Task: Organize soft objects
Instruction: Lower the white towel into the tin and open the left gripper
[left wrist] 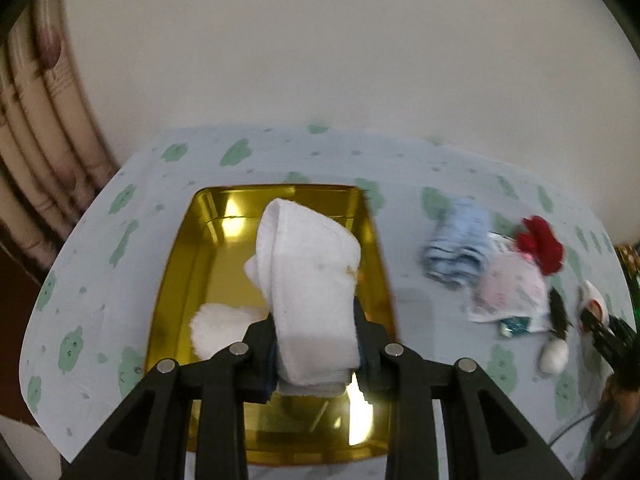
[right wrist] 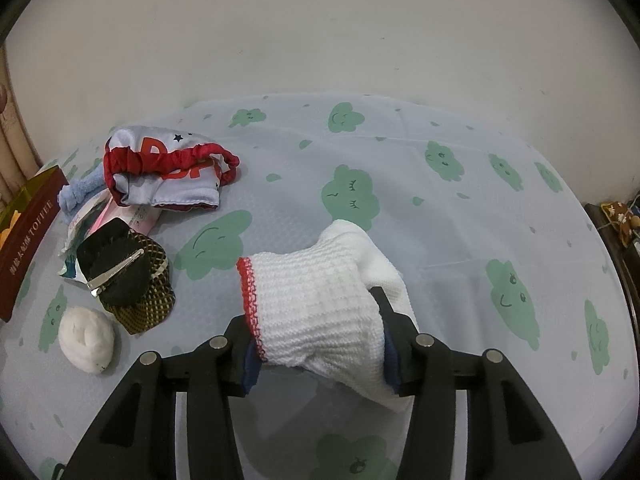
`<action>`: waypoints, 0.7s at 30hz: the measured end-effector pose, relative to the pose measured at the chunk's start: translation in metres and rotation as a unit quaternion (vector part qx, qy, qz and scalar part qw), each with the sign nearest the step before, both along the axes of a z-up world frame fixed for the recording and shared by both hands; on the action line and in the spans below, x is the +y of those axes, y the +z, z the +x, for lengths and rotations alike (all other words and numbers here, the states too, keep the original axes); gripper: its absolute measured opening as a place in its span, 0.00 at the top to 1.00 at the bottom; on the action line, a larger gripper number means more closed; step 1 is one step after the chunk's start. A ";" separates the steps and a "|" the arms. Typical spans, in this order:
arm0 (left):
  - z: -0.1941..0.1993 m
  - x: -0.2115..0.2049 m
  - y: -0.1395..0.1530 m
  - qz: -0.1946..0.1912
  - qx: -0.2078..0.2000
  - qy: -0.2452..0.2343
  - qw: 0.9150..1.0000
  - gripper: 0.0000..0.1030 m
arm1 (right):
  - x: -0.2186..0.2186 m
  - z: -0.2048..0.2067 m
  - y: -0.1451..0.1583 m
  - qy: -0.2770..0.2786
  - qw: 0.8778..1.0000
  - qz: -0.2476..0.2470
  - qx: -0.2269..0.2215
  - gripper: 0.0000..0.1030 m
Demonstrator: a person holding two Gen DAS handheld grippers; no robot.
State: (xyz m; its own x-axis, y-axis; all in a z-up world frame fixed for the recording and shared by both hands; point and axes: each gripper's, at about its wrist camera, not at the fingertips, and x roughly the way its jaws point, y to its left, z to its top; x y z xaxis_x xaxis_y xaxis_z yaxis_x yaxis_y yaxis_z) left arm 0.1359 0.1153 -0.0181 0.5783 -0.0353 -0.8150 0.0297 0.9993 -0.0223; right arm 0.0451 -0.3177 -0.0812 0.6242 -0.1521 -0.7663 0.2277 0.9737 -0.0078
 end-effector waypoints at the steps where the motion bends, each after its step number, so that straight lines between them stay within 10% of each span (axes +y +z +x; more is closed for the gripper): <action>1: 0.004 0.005 -0.002 0.000 0.003 0.006 1.000 0.72 | 0.000 0.000 0.000 0.001 1.000 0.000 0.000 0.54; 13: 0.064 0.034 -0.029 0.009 0.063 0.049 0.997 0.68 | 0.000 0.001 0.000 0.001 1.000 0.000 0.001 0.53; 21: 0.068 0.043 -0.040 0.013 0.093 0.062 0.994 0.48 | 0.000 0.001 -0.001 0.003 1.000 -0.005 0.003 0.51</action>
State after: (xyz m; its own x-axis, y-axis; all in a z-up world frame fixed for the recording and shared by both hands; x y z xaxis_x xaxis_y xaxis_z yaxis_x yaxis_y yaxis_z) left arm 0.2042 0.1580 -0.0584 0.4166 0.0483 -0.9078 -0.0953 0.9954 0.0092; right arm 0.0458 -0.3174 -0.0821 0.6201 -0.1561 -0.7689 0.2222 0.9748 -0.0187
